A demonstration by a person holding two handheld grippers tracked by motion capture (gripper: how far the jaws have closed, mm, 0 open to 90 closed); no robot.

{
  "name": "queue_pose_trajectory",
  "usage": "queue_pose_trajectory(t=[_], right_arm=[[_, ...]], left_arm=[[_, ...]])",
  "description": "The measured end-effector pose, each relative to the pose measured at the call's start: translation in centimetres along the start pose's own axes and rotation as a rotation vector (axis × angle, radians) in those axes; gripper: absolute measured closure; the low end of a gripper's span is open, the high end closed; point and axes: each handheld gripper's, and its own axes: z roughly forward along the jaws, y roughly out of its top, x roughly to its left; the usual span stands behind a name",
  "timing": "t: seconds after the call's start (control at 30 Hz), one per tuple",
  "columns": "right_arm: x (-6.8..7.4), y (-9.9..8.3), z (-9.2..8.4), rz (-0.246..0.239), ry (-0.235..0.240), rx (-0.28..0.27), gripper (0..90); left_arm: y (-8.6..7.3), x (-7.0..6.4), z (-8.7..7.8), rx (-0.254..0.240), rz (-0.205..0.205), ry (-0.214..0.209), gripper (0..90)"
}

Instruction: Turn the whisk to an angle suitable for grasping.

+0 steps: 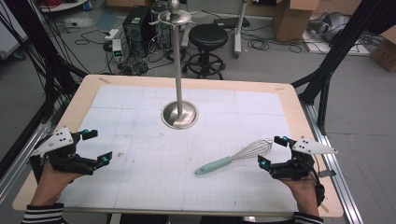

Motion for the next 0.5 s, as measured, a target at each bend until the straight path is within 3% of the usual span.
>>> queue_pose_trajectory(t=[0.5], right_arm=[[0.19,0.22,-0.4,-0.031,0.016,0.007,0.8]], left_arm=[[0.15,-0.04,0.04,-0.008,0.008,-0.004,1.7]])
